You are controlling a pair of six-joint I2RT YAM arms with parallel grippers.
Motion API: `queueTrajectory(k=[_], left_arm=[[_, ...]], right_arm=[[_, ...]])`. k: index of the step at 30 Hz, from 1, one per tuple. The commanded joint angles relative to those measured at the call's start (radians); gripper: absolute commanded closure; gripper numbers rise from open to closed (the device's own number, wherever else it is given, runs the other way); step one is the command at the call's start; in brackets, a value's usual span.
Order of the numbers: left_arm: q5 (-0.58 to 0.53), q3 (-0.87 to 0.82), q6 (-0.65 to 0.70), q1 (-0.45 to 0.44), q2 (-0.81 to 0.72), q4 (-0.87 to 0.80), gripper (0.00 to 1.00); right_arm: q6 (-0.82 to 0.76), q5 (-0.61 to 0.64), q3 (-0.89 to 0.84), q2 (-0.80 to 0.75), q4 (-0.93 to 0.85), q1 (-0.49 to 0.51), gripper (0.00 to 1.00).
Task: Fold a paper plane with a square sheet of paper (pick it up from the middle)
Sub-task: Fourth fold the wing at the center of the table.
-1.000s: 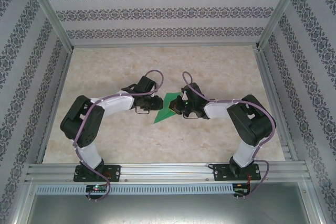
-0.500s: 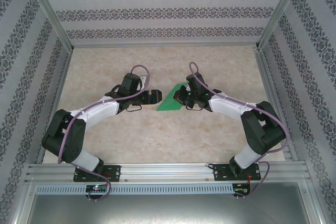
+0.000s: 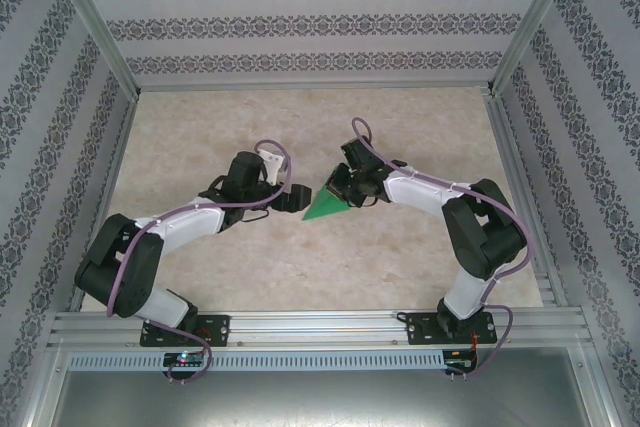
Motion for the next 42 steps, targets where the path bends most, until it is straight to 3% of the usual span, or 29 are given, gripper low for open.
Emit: queueTrajectory(k=[1, 8, 14, 17, 24, 31, 42], left_arm=[[0.017, -0.022, 0.097, -0.031, 0.04, 0.136, 0.03], [-0.064, 0.028, 0.182, -0.081, 0.137, 0.109, 0.06], [-0.039, -0.005, 0.242, -0.104, 0.168, 0.21, 0.1], [-0.042, 0.034, 0.249, -0.104, 0.205, 0.167, 0.22], [0.108, -0.002, 0.26, -0.104, 0.277, 0.338, 0.24], [0.126, -0.013, 0.322, -0.11, 0.311, 0.359, 0.26], [0.126, -0.01, 0.368, -0.116, 0.356, 0.401, 0.52]], right_arm=[[0.077, 0.03, 0.019, 0.014, -0.04, 0.005, 0.99], [0.211, 0.018, -0.02, 0.013, -0.036, -0.002, 1.0], [0.248, 0.008, 0.009, 0.03, -0.1, -0.011, 1.0], [0.25, -0.024, 0.02, 0.049, -0.114, -0.024, 1.0], [0.215, -0.08, 0.072, 0.067, -0.177, -0.045, 1.0], [0.208, -0.1, 0.095, 0.069, -0.198, -0.045, 0.99], [0.194, -0.105, 0.125, 0.079, -0.24, -0.046, 0.98]])
